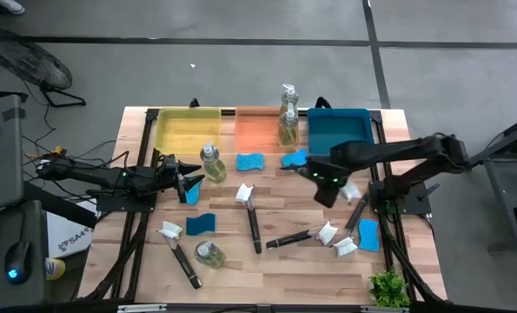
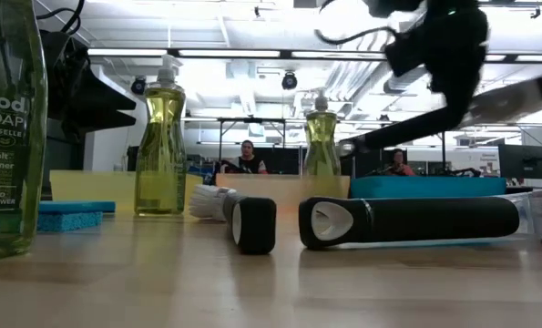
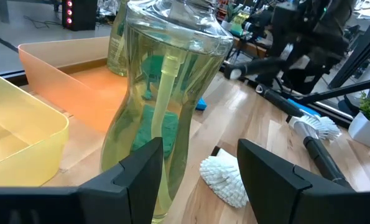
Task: Pick & Place Kitchen Sink Supplies
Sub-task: Put the black dish brush into the blue bin
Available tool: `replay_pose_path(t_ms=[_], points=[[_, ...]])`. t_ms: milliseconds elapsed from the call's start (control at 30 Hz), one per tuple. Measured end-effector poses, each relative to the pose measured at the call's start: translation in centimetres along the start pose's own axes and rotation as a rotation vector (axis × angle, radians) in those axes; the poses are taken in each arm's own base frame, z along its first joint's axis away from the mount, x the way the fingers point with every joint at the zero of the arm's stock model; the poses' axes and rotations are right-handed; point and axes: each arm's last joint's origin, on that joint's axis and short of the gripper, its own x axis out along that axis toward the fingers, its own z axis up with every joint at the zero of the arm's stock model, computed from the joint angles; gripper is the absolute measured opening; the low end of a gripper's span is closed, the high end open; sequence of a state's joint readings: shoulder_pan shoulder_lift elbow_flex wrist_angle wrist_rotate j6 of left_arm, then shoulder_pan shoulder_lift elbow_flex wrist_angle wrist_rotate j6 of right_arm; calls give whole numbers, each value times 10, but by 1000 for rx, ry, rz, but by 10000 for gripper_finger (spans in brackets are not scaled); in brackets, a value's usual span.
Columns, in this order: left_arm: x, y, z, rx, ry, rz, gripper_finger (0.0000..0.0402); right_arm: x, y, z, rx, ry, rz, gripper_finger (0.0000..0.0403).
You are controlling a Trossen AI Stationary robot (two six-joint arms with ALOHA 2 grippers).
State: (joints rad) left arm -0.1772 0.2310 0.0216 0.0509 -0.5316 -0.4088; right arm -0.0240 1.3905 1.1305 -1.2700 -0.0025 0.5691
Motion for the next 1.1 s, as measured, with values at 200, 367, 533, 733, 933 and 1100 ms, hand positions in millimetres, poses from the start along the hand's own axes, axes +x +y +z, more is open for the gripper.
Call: replay_pose_path(t_ms=[200, 367, 533, 733, 933, 1100], points=[[0, 0, 0, 0, 0, 0, 202, -22, -36, -15, 152, -18, -95, 123], [0, 0, 0, 0, 0, 0, 202, -30, -64, -13, 310, -53, -132, 123], [0, 0, 0, 0, 0, 0, 202, -30, -88, -7, 309, -39, -157, 123], [0, 0, 0, 0, 0, 1, 202, -22, -117, 7, 255, -3, -187, 123], [0, 0, 0, 0, 0, 1, 202, -8, -142, 25, 82, 41, -263, 123], [0, 0, 0, 0, 0, 0, 202, 4, -159, 43, -55, 47, -398, 123]])
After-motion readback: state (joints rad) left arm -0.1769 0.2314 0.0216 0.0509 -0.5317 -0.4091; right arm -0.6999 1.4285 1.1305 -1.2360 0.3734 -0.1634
